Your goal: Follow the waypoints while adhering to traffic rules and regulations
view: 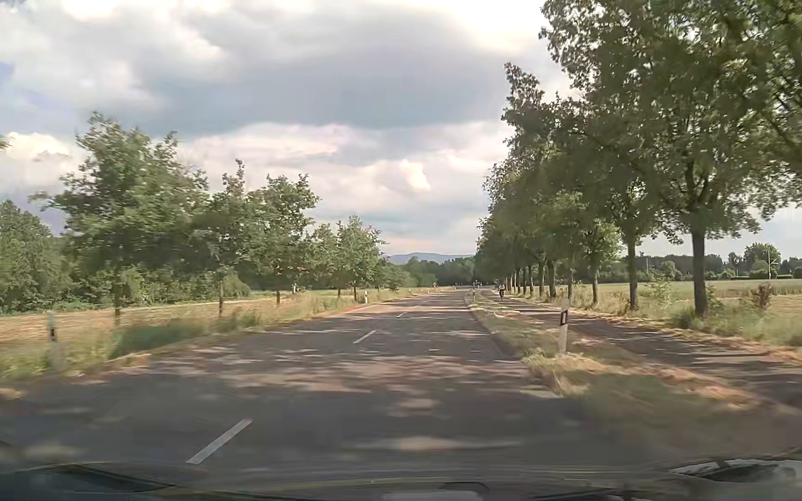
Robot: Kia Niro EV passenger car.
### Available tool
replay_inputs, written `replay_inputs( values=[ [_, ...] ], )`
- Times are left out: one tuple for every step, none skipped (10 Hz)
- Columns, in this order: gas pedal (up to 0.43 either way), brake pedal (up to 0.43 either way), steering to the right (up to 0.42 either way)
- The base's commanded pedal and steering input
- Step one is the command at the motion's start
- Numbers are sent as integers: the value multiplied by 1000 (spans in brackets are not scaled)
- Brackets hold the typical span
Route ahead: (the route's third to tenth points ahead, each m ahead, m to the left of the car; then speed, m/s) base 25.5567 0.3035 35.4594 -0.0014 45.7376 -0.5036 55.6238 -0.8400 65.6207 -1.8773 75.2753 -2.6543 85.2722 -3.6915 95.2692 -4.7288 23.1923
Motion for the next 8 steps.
replay_inputs(
  values=[
    [248,0,13],
    [248,0,13],
    [248,0,13],
    [228,0,13],
    [228,0,13],
    [228,0,13],
    [228,0,12],
    [209,0,10]
  ],
)
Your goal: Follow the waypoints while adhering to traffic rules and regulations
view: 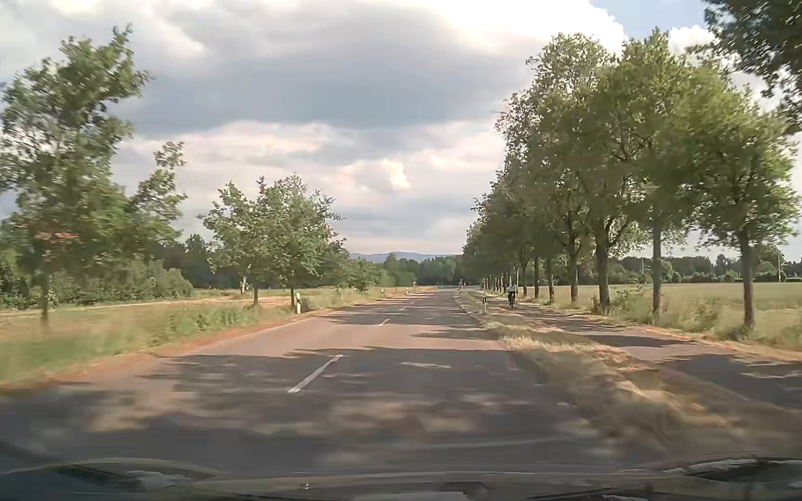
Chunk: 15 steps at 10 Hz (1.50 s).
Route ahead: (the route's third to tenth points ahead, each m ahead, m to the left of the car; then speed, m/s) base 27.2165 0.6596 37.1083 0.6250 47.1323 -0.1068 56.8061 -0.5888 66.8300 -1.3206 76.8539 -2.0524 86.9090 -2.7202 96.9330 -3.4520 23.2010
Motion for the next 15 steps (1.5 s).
replay_inputs(
  values=[
    [169,0,9],
    [110,0,9],
    [28,0,9],
    [0,0,8],
    [0,0,8],
    [0,0,7],
    [0,0,5],
    [0,0,4],
    [0,0,4],
    [0,0,4],
    [0,0,4],
    [0,0,4],
    [0,0,4],
    [0,0,4],
    [0,0,4]
  ],
)
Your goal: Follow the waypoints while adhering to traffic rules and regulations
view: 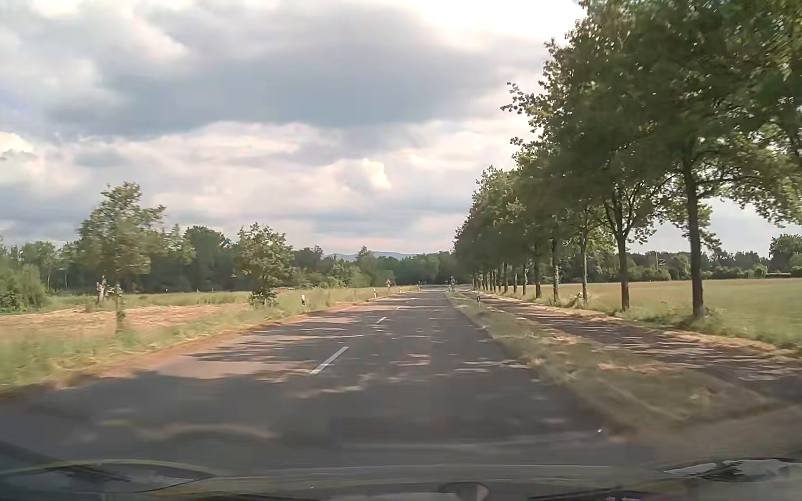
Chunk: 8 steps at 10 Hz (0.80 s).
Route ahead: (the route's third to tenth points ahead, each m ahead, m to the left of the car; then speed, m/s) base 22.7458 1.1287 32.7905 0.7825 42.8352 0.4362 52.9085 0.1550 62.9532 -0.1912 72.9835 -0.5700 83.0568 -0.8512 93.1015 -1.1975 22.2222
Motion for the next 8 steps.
replay_inputs(
  values=[
    [0,0,4],
    [0,0,4],
    [0,0,3],
    [0,0,3],
    [0,0,3],
    [0,0,3],
    [0,0,3],
    [0,0,3]
  ],
)
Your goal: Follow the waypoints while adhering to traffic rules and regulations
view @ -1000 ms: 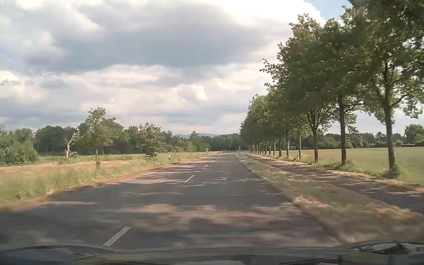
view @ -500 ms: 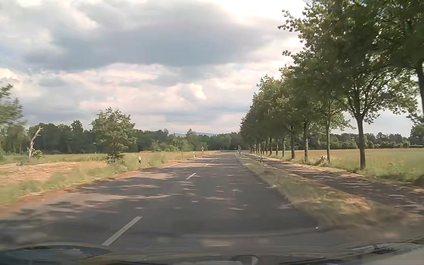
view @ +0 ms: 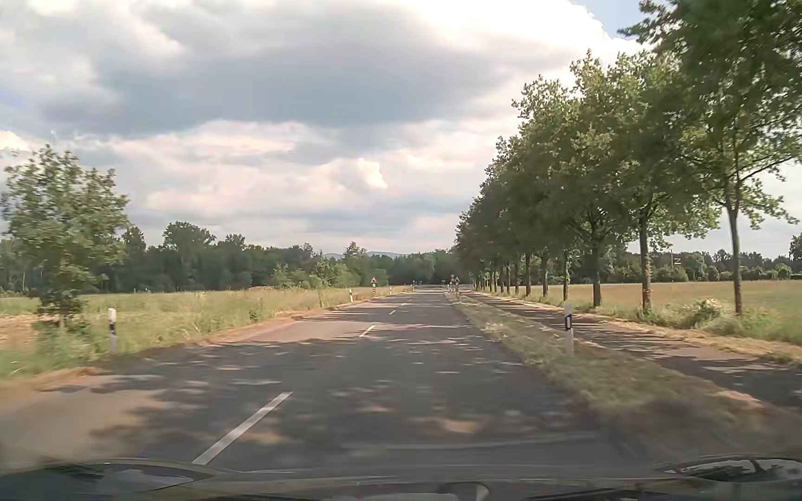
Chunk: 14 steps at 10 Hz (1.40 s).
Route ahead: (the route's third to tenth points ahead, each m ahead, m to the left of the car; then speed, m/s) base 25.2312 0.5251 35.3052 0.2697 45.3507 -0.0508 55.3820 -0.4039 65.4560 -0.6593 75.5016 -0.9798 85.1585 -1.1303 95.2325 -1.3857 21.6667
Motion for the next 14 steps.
replay_inputs(
  values=[
    [0,0,3],
    [0,0,3],
    [0,0,3],
    [0,0,3],
    [0,0,3],
    [0,0,3],
    [0,0,3],
    [0,0,3],
    [0,0,3],
    [0,0,3],
    [0,0,3],
    [0,0,3],
    [0,0,3],
    [0,0,3]
  ],
)
